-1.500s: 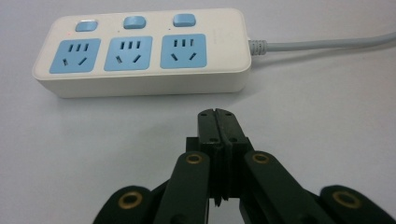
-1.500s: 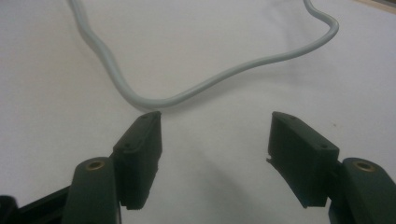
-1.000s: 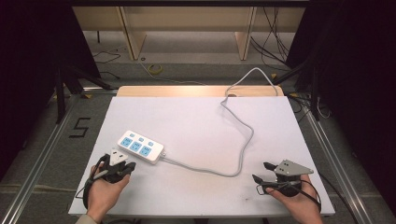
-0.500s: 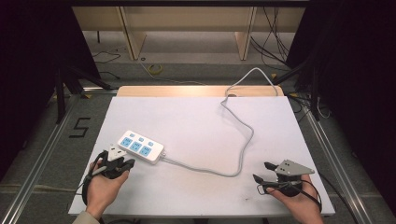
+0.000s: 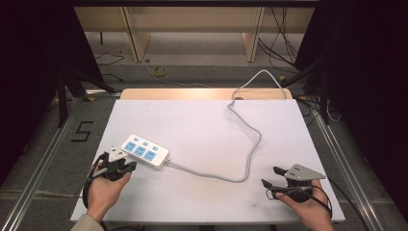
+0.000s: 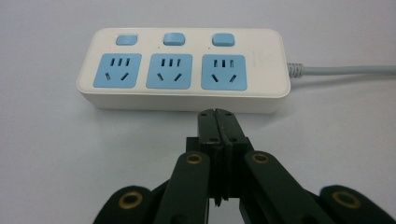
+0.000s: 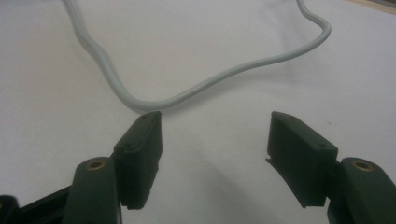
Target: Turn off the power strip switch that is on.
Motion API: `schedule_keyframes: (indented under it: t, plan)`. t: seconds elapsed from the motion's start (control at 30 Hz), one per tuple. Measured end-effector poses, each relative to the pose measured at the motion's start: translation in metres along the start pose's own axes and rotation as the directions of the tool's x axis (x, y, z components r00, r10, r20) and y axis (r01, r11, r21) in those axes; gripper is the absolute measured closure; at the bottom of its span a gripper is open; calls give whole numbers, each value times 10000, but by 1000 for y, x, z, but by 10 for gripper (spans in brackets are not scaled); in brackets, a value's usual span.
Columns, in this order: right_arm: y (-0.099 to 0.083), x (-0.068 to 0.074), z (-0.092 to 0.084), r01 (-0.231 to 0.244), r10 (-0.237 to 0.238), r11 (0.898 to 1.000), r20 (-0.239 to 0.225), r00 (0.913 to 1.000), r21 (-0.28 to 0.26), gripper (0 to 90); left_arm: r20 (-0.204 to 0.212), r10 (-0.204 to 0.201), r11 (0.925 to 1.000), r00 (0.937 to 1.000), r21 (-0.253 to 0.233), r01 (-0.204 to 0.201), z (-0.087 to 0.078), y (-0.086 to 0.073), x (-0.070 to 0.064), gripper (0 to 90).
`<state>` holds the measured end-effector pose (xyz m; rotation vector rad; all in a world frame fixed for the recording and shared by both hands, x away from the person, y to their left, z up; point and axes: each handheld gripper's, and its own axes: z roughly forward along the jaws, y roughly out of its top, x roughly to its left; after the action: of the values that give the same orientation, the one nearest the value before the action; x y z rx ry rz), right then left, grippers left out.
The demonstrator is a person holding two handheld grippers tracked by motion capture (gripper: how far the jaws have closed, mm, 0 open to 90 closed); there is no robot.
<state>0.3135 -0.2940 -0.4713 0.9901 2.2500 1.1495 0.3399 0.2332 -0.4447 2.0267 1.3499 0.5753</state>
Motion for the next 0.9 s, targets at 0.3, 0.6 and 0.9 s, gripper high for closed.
schedule_keyframes:
  t: [0.3, 0.6, 0.9]
  plan:
    - [1, 1, 1, 26, -26, 10000, -36, 10000, 28, 363, -37, 135, 9999, 9999, 85, -135, 3, 6, 2, 899]
    - [1, 2, 2, 72, -71, 9999, -90, 9999, 78, 362, -117, 129, 9998, 9998, 155, -127, 7, 11, 5, 899]
    - [1, 2, 2, 63, -62, 10000, -81, 9999, 75, 361, -178, 254, 9994, 9995, 218, -250, 10, 19, 5, 899]
